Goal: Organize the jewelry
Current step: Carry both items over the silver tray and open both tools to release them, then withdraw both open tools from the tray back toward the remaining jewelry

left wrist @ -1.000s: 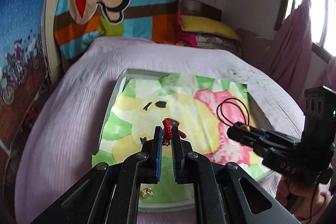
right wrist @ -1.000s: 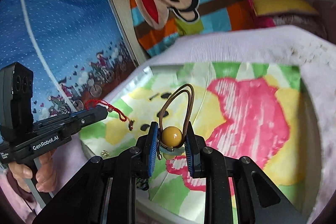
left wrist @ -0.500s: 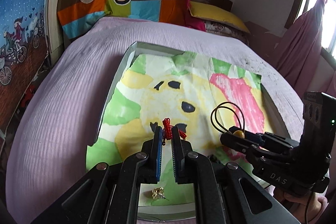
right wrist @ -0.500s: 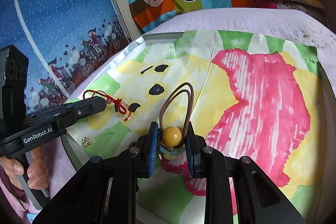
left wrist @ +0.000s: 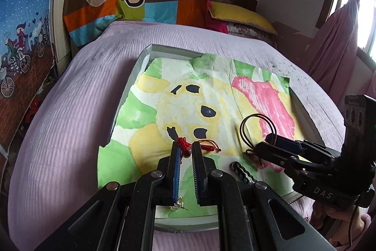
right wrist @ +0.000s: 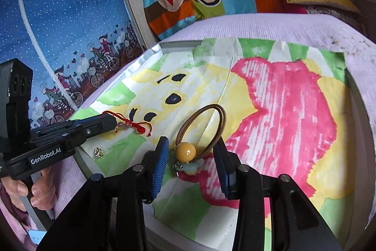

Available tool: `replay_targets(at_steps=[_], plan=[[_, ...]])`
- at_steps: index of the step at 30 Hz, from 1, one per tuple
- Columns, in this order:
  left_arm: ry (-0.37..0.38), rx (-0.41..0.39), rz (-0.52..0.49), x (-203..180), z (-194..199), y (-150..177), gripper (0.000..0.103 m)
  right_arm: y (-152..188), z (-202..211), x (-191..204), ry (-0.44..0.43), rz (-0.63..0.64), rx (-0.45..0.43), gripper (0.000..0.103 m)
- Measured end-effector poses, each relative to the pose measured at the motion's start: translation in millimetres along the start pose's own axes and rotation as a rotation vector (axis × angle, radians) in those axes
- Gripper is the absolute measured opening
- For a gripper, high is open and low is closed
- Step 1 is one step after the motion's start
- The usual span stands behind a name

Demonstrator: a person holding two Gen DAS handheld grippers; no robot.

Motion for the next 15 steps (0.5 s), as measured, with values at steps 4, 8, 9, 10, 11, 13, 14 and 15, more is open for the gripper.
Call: replay_targets(at_steps=[4,8,9,10,11,13,14,15], plan=[[-0.003,-0.047,-0.003,-1,14,0,0.032,-4,21,-3,0.018,0.017,-0.068,0.048],[-0.014,-0.122,0.015,1,33,-2,0.055,-8,52,-3,0.042,0.035,-0.163,0.06],[-0.013,-0.135,0.021,1,38,-2,0.056,-9,61,-3,0.048,0.041,-0.186,0.064],[-0.01,-0.146,0.025,0,42,-2,0.059,-9,67,-4,0.052,0.045,-0.203,0.066],[-0.011,-0.162,0.026,-1,49,-2,0.06,-9,76,-3,0.058,0.052,-0.227,0.071],[-0.022,-0.192,0.021,-2,59,-1,0.071,-10,93,-3,0.068,0.059,-0.266,0.077],[-0.035,-0.214,0.015,-3,67,0,0.074,-10,101,-3,0.073,0.059,-0.288,0.082],[-0.04,-0.229,0.011,-3,71,0,0.079,-10,110,-3,0.076,0.059,-0.31,0.087]])
Point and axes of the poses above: each gripper's, at about its wrist camera, not at the fingertips, and z roughly against the way its jaws point, x to its left, y to its underside, the point moved 10 cm from there along -z, roughly the way its jaws point, and after that the axes turned 1 degree about -x, right-handed, at the moved point
